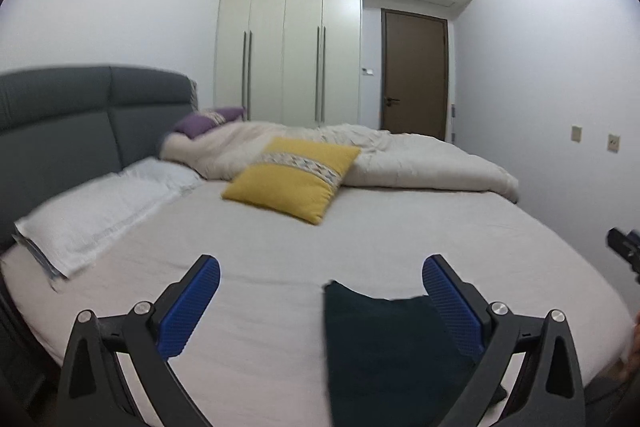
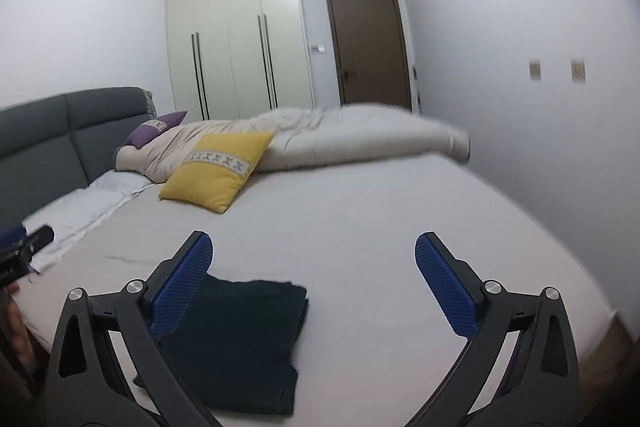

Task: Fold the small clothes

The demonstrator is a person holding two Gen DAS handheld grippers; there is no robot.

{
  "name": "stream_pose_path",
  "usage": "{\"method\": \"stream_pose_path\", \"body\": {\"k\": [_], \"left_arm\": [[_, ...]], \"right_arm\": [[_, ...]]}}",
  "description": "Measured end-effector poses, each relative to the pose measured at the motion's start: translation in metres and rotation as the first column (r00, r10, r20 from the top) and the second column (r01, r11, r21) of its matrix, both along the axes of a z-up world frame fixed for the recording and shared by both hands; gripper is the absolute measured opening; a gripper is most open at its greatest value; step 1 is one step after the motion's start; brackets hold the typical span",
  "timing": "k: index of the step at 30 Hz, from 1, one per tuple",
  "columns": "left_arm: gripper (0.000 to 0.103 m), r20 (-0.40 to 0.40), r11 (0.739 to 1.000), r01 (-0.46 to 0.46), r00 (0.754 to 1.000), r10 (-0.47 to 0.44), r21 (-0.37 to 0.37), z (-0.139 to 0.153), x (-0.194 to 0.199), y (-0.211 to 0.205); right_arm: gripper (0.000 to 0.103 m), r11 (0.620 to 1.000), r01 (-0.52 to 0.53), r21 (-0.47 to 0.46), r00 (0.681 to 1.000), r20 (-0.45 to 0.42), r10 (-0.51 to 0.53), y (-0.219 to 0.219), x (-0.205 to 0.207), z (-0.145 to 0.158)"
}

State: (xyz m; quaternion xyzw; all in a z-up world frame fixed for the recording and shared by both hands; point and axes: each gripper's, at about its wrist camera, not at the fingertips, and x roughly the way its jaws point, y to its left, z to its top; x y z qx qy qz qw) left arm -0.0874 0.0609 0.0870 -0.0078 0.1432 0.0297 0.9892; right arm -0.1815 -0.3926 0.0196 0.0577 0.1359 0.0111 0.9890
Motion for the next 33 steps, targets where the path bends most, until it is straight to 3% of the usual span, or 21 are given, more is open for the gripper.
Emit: {"method": "stream_pose_path", "body": {"k": [3,7,16,26,33], "left_arm": [[0.103,-0.021,0.999,-0.043,0.999,0.044,0.026,-0.004,-0.002,-0.002],[0.103,-0.154,0.996,-0.077,0.985,0.085,0.053,-0.026,0.013,-0.001],[0.103,-0.335,0.999,-0.021,0.942,0.031,0.033,-0.091,0.029,-0.018],[0.103,-0.41,1.0,0.016,0.912,-0.008,0.016,-0.137,0.034,-0.03],[0.103,-0.431,1.0,0.004,0.902,0.0,0.007,-0.147,0.038,-0.025]], "right_arm": [[0.103,0.999,-0.031,-0.013,0.999,0.004,0.031,0.01,-0.005,0.006],[0.103,0.998,-0.07,0.006,0.995,-0.077,0.07,0.02,-0.002,0.004],[0.103,0.999,-0.047,-0.008,0.966,-0.253,0.044,0.042,0.031,-0.056],[0.103,0.996,-0.056,-0.068,0.898,-0.44,0.02,0.065,0.068,-0.149],[0.103,0.992,-0.074,-0.107,0.889,-0.458,0.017,0.076,0.07,-0.172]]}}
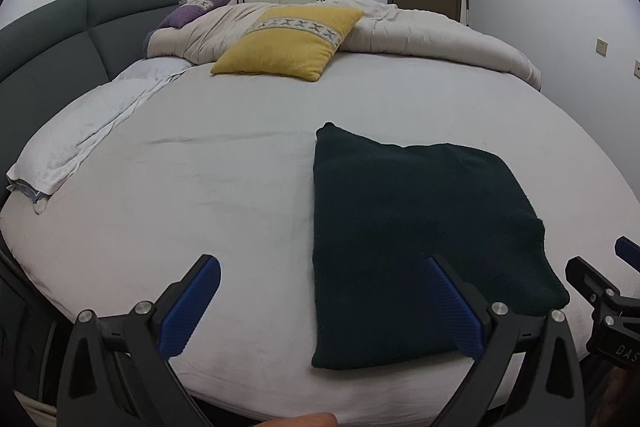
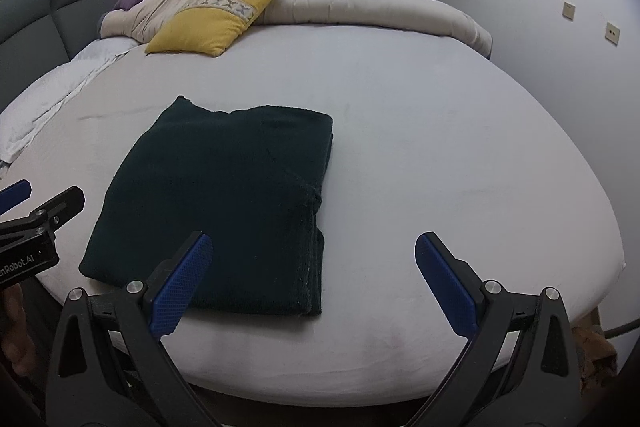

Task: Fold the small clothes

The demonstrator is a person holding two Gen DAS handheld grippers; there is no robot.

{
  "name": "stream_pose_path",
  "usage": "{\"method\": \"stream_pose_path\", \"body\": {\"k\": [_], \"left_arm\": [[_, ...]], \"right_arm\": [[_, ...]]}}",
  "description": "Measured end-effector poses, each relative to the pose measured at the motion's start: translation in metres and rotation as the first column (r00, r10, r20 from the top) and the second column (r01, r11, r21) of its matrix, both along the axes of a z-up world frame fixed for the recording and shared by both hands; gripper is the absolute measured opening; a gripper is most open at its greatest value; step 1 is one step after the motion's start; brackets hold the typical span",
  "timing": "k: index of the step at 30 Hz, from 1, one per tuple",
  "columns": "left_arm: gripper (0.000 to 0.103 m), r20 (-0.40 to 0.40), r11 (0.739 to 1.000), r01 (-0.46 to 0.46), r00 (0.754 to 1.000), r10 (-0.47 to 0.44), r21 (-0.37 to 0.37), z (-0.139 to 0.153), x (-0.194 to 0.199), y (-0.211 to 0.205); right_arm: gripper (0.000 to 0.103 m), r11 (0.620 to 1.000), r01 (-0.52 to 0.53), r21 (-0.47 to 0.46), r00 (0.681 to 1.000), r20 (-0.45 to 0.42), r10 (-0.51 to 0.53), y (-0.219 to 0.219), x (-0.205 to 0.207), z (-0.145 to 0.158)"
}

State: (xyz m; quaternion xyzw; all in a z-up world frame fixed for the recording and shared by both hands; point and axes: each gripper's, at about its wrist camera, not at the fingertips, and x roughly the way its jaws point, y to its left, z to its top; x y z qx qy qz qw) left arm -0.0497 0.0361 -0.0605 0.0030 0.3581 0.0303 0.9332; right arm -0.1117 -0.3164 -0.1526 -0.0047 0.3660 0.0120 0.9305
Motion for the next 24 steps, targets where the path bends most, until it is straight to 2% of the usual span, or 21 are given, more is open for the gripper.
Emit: {"method": "stream_pose_path", "body": {"k": [24], "left_arm": [[0.103,-0.026,1.0,-0.001,1.0,0.0,-0.013,-0.0089,0.0036,0.0052]], "right_arm": [[0.103,1.0,0.006,0.019,1.0,-0.027,-0.006,0.0019,-0.0096,-0.0003]]}}
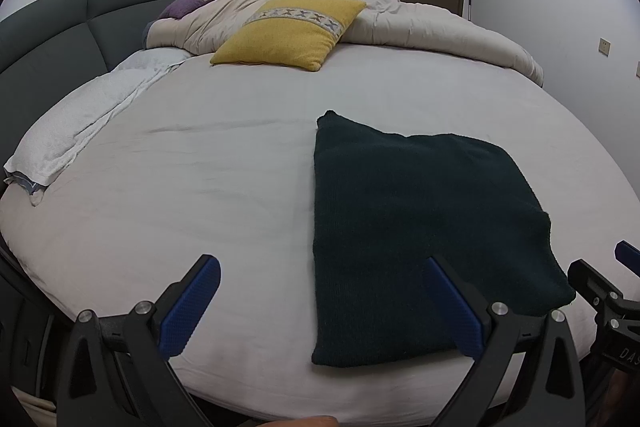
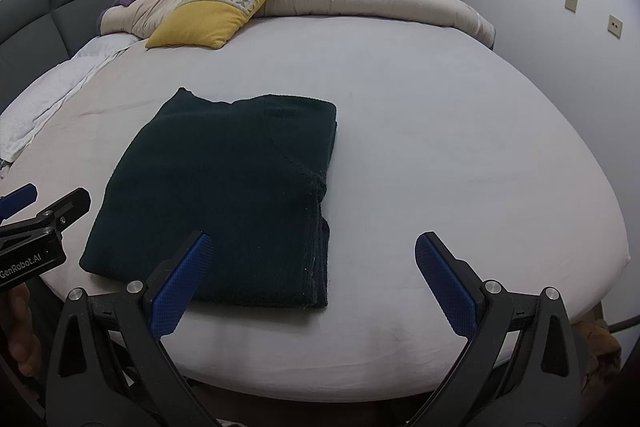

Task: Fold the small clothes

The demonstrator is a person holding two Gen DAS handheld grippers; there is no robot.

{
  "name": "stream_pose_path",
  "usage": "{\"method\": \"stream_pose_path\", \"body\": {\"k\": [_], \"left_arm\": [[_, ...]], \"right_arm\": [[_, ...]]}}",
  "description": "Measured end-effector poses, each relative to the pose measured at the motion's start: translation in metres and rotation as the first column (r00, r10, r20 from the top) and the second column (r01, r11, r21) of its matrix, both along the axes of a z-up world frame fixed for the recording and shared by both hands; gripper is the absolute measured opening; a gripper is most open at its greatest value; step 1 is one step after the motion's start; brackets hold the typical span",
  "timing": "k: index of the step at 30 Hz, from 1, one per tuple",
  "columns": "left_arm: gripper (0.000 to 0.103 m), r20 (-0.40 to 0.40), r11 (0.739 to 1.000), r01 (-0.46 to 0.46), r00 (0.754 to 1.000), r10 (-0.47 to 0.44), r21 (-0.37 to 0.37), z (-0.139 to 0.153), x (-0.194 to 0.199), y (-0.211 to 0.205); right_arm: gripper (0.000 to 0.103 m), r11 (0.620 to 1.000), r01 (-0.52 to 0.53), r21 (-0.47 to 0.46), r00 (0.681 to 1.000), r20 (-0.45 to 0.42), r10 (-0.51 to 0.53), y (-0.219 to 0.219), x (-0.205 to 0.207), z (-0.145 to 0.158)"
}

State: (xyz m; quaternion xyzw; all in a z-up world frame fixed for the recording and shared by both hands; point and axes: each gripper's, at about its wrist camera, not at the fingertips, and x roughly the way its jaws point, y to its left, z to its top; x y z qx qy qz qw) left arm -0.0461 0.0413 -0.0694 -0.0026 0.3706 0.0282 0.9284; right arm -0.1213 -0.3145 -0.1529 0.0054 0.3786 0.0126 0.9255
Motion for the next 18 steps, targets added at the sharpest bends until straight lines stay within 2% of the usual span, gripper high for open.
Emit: {"method": "stream_pose_path", "body": {"k": [18], "left_arm": [[0.103,-0.004,1.0,0.004,1.0,-0.004,-0.003,-0.0012,0.0,-0.0003]], "right_arm": [[0.103,1.0,0.002,0.004,1.0,-0.003,-0.002,0.0025,-0.0004,-0.002]]}}
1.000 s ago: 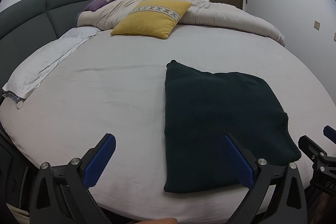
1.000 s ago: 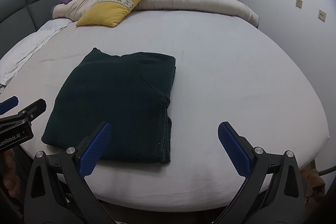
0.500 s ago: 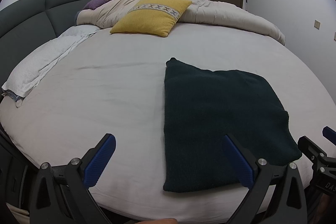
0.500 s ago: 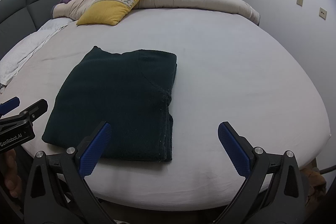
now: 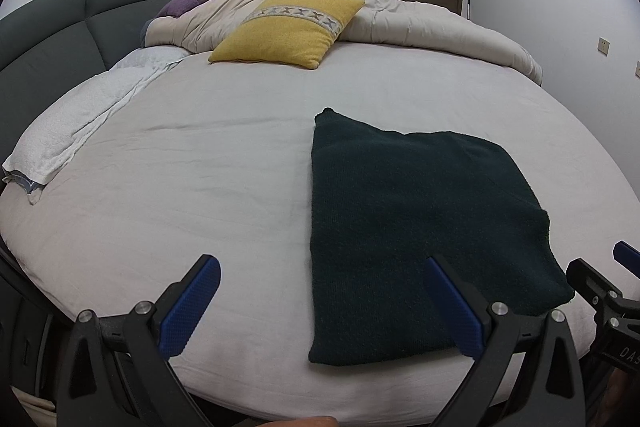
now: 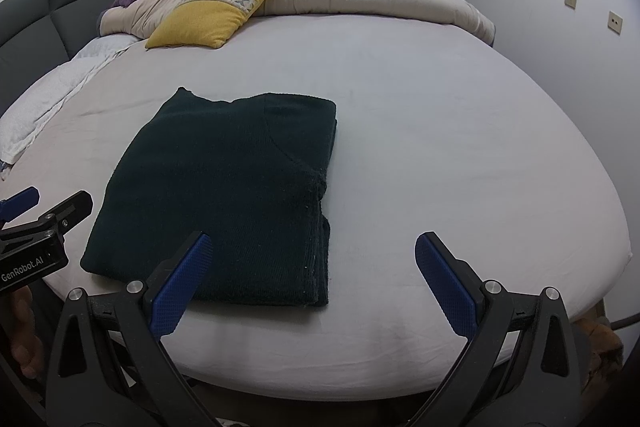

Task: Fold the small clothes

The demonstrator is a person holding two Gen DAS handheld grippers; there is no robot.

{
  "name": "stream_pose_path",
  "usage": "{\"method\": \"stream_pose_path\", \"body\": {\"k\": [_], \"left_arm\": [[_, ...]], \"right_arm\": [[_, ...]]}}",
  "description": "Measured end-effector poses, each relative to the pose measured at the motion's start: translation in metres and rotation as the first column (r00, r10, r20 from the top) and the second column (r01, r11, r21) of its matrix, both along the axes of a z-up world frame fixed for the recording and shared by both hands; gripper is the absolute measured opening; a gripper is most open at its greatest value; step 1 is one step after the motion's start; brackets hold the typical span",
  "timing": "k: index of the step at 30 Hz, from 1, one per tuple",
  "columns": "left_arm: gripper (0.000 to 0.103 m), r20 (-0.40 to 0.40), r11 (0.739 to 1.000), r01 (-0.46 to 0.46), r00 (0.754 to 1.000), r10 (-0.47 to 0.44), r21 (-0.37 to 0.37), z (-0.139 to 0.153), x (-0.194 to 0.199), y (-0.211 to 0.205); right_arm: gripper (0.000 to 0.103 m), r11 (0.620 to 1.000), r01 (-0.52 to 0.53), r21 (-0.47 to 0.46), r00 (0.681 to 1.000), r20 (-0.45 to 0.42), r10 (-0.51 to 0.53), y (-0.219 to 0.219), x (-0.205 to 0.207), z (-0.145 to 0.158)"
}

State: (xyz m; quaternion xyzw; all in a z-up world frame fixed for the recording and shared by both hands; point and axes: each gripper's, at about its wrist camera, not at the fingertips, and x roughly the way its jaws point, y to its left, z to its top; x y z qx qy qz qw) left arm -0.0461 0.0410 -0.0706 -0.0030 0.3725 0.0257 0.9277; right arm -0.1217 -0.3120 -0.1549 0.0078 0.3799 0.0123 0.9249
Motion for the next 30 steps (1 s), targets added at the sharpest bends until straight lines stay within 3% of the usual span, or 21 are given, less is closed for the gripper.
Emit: {"method": "stream_pose_path", "body": {"k": [30], "left_arm": [[0.103,-0.002,1.0,0.002,1.0,-0.002,-0.001,-0.0001,-0.0005,-0.0002]], "right_arm": [[0.103,1.0,0.009,0.01,1.0,-0.004,-0.009,0.0053,-0.0032,-0.0007]]}}
